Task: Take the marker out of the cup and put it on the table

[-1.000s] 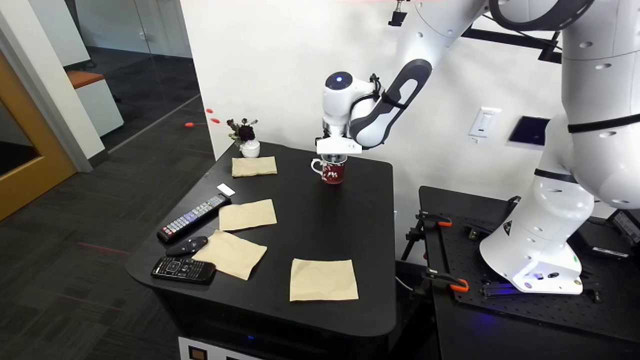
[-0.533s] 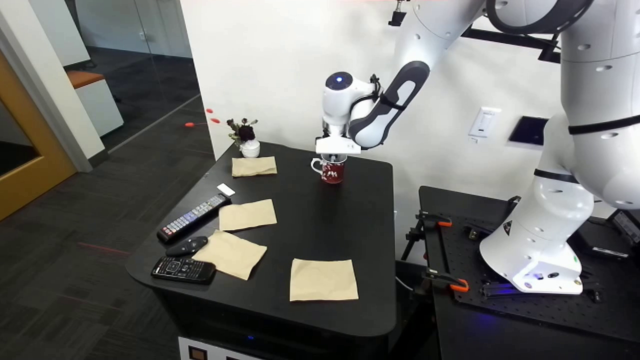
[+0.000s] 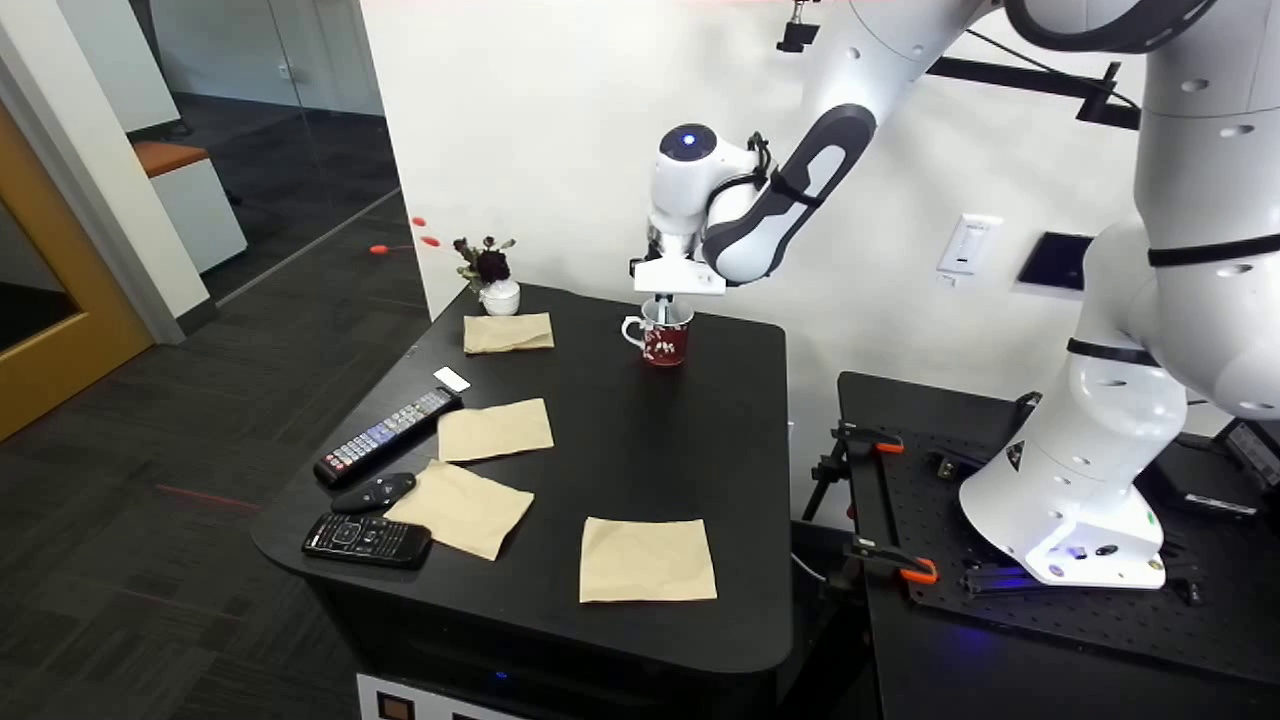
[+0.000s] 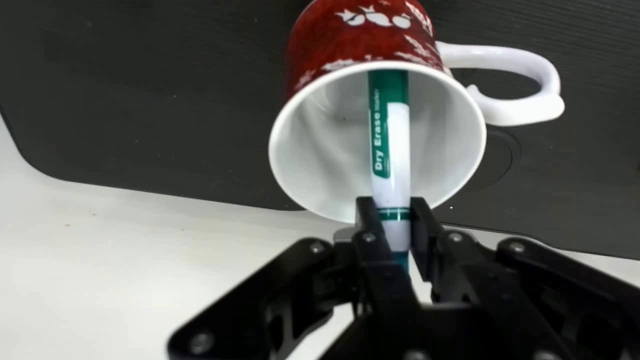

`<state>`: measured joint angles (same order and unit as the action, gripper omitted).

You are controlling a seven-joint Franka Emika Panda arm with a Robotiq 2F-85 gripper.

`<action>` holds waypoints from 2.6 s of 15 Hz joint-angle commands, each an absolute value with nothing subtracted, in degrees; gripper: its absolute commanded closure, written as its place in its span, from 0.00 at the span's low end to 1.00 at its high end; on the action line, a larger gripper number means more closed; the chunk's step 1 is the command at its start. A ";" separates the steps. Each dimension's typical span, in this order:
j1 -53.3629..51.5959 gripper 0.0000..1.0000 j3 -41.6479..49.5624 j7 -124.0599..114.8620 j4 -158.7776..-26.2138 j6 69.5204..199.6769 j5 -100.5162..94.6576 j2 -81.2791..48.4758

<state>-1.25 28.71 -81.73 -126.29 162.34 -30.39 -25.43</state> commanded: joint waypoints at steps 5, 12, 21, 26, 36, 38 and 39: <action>-4.67 0.95 35.10 -80.17 -135.27 169.47 -35.00 -13.09; -1.98 0.95 28.46 -71.58 -140.85 172.27 -30.27 -4.83; 1.68 0.95 8.51 -34.37 -138.41 153.13 2.74 -3.21; 2.41 0.95 8.75 -33.08 -132.00 141.33 -2.28 -8.07; 1.41 0.95 9.31 -26.55 -126.19 141.10 -5.04 -20.82; 1.32 0.95 9.38 -24.47 -125.71 142.08 -5.15 -22.59; 1.23 0.95 9.47 -23.55 -125.50 142.60 -5.33 -23.32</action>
